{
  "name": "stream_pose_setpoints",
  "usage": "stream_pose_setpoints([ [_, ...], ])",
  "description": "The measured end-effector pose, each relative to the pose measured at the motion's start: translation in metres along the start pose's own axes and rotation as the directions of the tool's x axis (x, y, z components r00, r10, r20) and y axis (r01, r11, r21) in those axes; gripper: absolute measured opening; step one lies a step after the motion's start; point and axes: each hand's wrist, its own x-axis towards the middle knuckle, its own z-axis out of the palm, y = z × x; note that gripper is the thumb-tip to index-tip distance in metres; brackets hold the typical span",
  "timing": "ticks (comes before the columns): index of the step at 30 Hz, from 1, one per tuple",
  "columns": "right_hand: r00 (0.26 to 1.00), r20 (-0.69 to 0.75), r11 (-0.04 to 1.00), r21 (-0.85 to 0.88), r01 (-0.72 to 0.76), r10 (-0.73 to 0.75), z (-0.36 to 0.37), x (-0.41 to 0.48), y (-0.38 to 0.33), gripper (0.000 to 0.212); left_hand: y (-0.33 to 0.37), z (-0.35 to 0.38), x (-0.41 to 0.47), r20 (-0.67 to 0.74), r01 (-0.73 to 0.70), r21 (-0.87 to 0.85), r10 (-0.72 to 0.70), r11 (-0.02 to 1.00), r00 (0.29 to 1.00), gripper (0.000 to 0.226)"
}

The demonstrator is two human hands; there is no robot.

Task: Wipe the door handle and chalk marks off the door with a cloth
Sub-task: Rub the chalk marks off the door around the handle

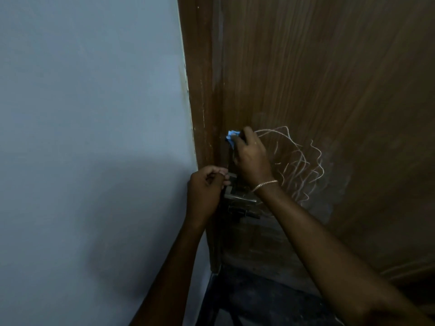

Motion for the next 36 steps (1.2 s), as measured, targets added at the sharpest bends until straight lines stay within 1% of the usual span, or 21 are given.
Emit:
stream_pose_setpoints([
  [2, 0.992, -0.112, 0.999, 0.016, -0.050, 0.052, -0.010, 0.005, 0.010, 0.031, -0.001, -0.001, 0.000, -0.006, 0.006, 0.004, -0.006, 1.000, 1.000, 0.018],
  [4, 0.979, -0.199, 0.999, 0.016, -0.047, 0.050, -0.014, 0.026, 0.007, 0.033, 0.000, 0.001, 0.001, -0.008, 0.006, 0.023, -0.006, 1.000, 1.000, 0.019],
  [5, 0.980, -0.198, 1.000, 0.008, -0.030, 0.031, -0.013, 0.032, 0.002, 0.034, 0.001, 0.002, 0.002, -0.005, 0.002, 0.028, -0.002, 1.000, 1.000, 0.019],
  [7, 0.996, -0.087, 1.000, -0.027, 0.005, -0.007, -0.004, 0.025, -0.006, 0.034, 0.003, 0.004, 0.004, 0.002, -0.017, 0.039, 0.017, 0.999, 1.000, 0.019],
  [9, 1.000, 0.017, 0.999, -0.044, -0.013, 0.014, 0.002, -0.001, 0.002, 0.031, 0.004, 0.005, 0.005, 0.010, -0.028, 0.051, 0.028, 0.998, 1.000, 0.019],
  [10, 0.999, 0.010, 0.999, -0.018, -0.046, 0.047, -0.001, -0.013, 0.009, 0.032, 0.003, 0.005, 0.005, 0.009, -0.034, 0.055, 0.033, 0.998, 0.999, 0.019],
  [12, 0.989, -0.102, 0.994, 0.037, -0.099, 0.103, -0.010, -0.017, 0.023, 0.031, 0.001, 0.004, 0.004, 0.005, -0.042, 0.051, 0.042, 0.998, 0.999, 0.018],
  [14, 0.966, -0.240, 0.994, 0.060, -0.088, 0.100, -0.017, 0.001, 0.027, 0.028, 0.002, 0.005, 0.002, 0.009, -0.046, 0.046, 0.046, 0.998, 0.999, 0.018],
  [15, 0.961, -0.264, 0.996, 0.061, -0.069, 0.083, -0.019, 0.011, 0.023, 0.028, 0.004, 0.007, 0.002, 0.011, -0.056, 0.053, 0.056, 0.997, 0.998, 0.018],
  [16, 0.967, -0.248, 0.997, 0.050, -0.052, 0.062, -0.018, 0.016, 0.017, 0.029, 0.006, 0.009, 0.002, 0.015, -0.069, 0.064, 0.068, 0.996, 0.998, 0.018],
  [18, 0.990, -0.131, 0.999, 0.013, -0.042, 0.043, -0.012, 0.009, 0.010, 0.033, 0.011, 0.013, 0.002, 0.024, -0.088, 0.072, 0.086, 0.994, 0.996, 0.017],
  [19, 0.996, -0.071, 0.999, 0.006, -0.054, 0.054, -0.012, 0.000, 0.012, 0.035, 0.013, 0.015, 0.002, 0.028, -0.092, 0.070, 0.090, 0.993, 0.996, 0.017],
  [20, 0.996, -0.057, 0.997, 0.012, -0.073, 0.074, -0.014, -0.010, 0.016, 0.034, 0.013, 0.015, 0.003, 0.027, -0.092, 0.072, 0.090, 0.993, 0.996, 0.017],
  [22, 0.980, -0.162, 0.993, 0.050, -0.108, 0.114, -0.024, -0.018, 0.028, 0.028, 0.012, 0.014, 0.002, 0.016, -0.097, 0.098, 0.096, 0.990, 0.995, 0.017],
  [24, 0.950, -0.296, 0.994, 0.059, -0.088, 0.102, -0.033, -0.005, 0.034, 0.025, 0.012, 0.014, 0.001, 0.005, -0.154, 0.170, 0.156, 0.973, 0.988, 0.017],
  [26, 0.943, -0.326, 0.997, 0.047, -0.056, 0.068, -0.036, 0.010, 0.029, 0.025, 0.015, 0.016, 0.000, 0.002, -0.277, 0.271, 0.287, 0.922, 0.958, 0.016],
  [28, 0.963, -0.264, 0.998, 0.027, -0.049, 0.054, -0.031, 0.009, 0.022, 0.026, 0.020, 0.018, -0.001, 0.026, -0.409, 0.371, 0.431, 0.834, 0.902, 0.021],
  [30, 0.980, -0.189, 0.998, 0.019, -0.060, 0.063, -0.026, -0.007, 0.025, 0.027, 0.022, 0.021, -0.003, 0.056, -0.480, 0.464, 0.516, 0.745, 0.855, 0.030],
  [31, 0.980, -0.182, 0.997, 0.029, -0.074, 0.078, -0.027, -0.015, 0.030, 0.027, 0.022, 0.022, -0.005, 0.060, -0.488, 0.508, 0.537, 0.709, 0.842, 0.035],
  [34, 0.945, -0.303, 0.992, 0.059, -0.108, 0.120, -0.038, -0.017, 0.044, 0.022, 0.020, 0.024, -0.006, 0.073, -0.499, 0.609, 0.583, 0.616, 0.809, 0.047],
  [36, 0.922, -0.371, 0.994, 0.057, -0.098, 0.112, -0.043, -0.001, 0.046, 0.022, 0.020, 0.027, -0.005, 0.104, -0.513, 0.647, 0.601, 0.564, 0.792, 0.052],
])
